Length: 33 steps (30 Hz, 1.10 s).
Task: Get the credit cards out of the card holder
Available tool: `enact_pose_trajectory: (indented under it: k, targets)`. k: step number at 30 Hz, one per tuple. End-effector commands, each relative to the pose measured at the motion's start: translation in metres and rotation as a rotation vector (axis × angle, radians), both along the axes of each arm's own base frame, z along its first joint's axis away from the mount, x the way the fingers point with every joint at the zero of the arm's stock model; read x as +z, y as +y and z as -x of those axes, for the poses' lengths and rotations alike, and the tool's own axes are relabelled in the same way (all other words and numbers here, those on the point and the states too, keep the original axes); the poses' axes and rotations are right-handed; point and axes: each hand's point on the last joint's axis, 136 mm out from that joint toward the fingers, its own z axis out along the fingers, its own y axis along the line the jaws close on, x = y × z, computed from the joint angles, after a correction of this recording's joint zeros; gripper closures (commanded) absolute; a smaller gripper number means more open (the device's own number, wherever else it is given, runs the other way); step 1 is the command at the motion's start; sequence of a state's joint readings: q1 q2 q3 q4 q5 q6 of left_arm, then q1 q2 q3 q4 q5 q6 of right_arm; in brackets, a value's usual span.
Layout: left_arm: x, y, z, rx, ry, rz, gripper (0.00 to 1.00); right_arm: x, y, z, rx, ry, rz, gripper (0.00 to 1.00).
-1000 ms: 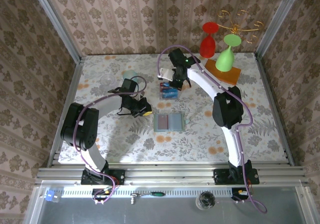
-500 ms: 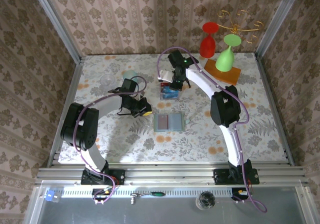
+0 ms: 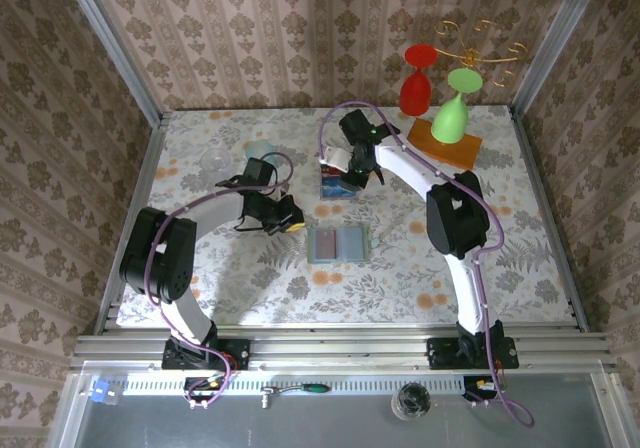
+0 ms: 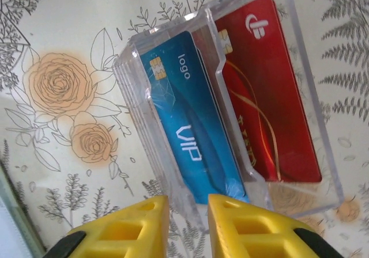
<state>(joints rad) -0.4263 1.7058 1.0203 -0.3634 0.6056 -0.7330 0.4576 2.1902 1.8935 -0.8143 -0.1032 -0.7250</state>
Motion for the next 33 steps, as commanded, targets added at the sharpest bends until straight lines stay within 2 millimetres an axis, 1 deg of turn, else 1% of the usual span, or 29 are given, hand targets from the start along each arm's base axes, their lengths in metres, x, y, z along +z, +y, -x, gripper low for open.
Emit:
enact_pose_trajectory:
  k: [1,4,7,12,15,17,21,22,23,28,30,32,33]
  targets:
    - [0.003,-0.005,0.005,-0.006,-0.009,0.010,0.90,0.039,0.011,-0.007,-0.104,-0.100,-0.101,0.73]
    - [0.002,-0.006,0.005,-0.009,-0.013,0.007,0.90,0.043,0.019,-0.002,-0.181,-0.104,-0.151,0.70]
    - [0.000,-0.005,0.006,-0.005,-0.014,0.007,0.90,0.047,0.026,0.000,-0.321,-0.110,-0.215,0.68]
    - [-0.007,-0.005,0.008,-0.010,-0.007,0.003,0.90,0.054,0.048,0.016,-0.498,-0.052,-0.362,0.69]
    - [-0.010,-0.004,0.010,-0.008,-0.003,0.005,0.90,0.050,0.058,0.032,-0.595,0.008,-0.431,0.70]
    - [-0.013,-0.004,0.012,-0.009,0.003,0.008,0.90,0.048,0.067,0.047,-0.633,0.065,-0.485,0.71]
    - [-0.014,-0.002,0.017,-0.009,0.006,0.012,0.91,0.043,0.074,0.075,-0.723,0.162,-0.561,0.73]
    - [-0.014,-0.003,0.018,-0.008,0.005,0.015,0.92,0.042,0.074,0.082,-0.751,0.188,-0.577,0.73]
    - [-0.015,-0.010,0.026,-0.035,0.007,0.016,0.92,0.039,0.074,0.088,-0.782,0.215,-0.584,0.73]
    - [-0.022,-0.011,0.035,-0.032,0.019,0.019,0.93,0.020,0.075,0.120,-0.888,0.404,-0.617,0.77]
    - [-0.026,-0.011,0.038,-0.031,0.024,0.020,0.94,0.015,0.076,0.129,-0.904,0.451,-0.622,0.78]
    - [-0.030,-0.012,0.041,-0.031,0.032,0.018,0.95,0.009,0.073,0.137,-0.951,0.497,-0.594,0.78]
    - [-0.031,-0.012,0.042,-0.032,0.033,0.017,0.95,0.007,0.075,0.142,-0.941,0.527,-0.588,0.78]
